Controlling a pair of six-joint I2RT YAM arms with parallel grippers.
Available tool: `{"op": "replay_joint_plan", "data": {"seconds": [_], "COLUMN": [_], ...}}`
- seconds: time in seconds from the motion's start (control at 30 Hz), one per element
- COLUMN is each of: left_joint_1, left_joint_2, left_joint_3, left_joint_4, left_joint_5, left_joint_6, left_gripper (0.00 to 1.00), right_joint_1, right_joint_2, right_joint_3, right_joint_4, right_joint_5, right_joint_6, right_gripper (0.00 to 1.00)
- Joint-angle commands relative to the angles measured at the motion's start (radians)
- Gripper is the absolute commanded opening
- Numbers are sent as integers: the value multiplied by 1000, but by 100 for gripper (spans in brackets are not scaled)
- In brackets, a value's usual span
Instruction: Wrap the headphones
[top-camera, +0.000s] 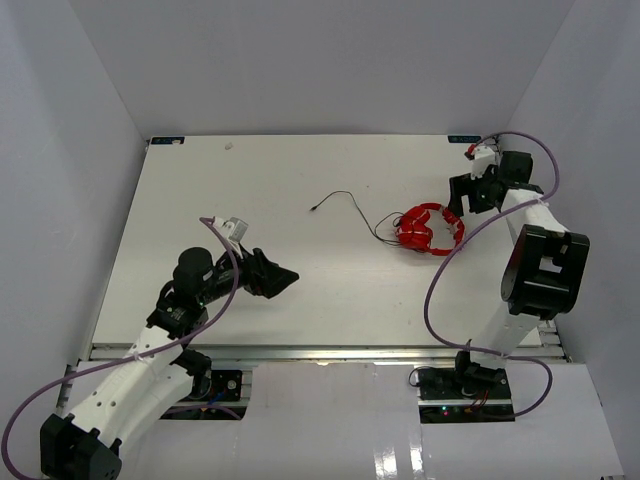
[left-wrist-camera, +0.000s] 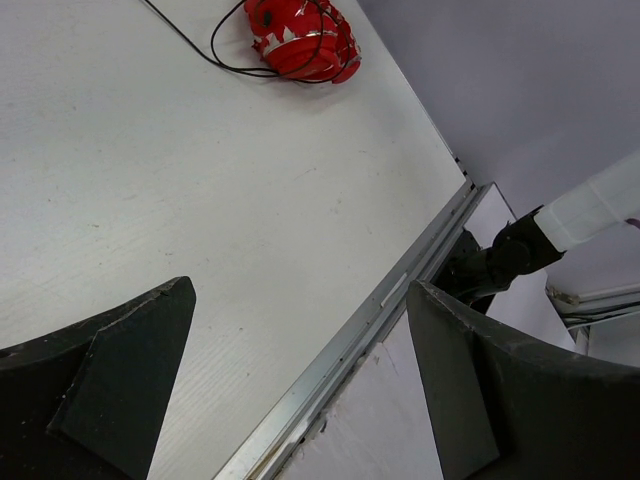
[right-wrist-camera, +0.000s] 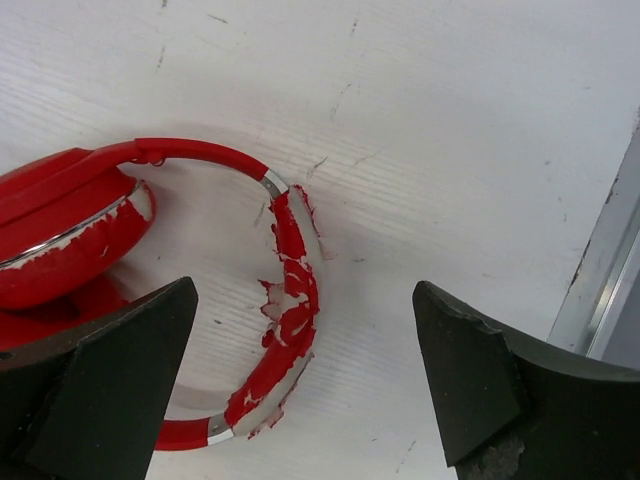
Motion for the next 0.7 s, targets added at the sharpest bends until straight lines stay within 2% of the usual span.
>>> {"op": "replay_joint_plan", "data": {"seconds": [0.0,0.27,0.37,0.5,0.63,0.67], "left_joint_1": [-3,-3,-3,-3,-2,-2], "left_joint_2": [7,21,27,19,26,31], "left_joint_3": [-6,0,1,4,3,2], "left_joint_4": [19,22,24,21,31,49], "left_joint_5": [12,16,19,16,24,26], "left_joint_6": [28,37,35,30,11,5], "left_gripper": [98,98,98,98,98,98], "right_joint_1": [35,35,35,38,36,35], "right_joint_2": [116,201,223,233,224,205], "right_joint_3": [67,56,53,24,1,-9], "right_joint_4": [-53,-108,-125,-106,-101,-99], "right_joint_5": [137,154,165,190,163,139], "right_joint_6": [-21,-71,-96,-126,-121,-115], "right_gripper": [79,63,55,38,9,8]}}
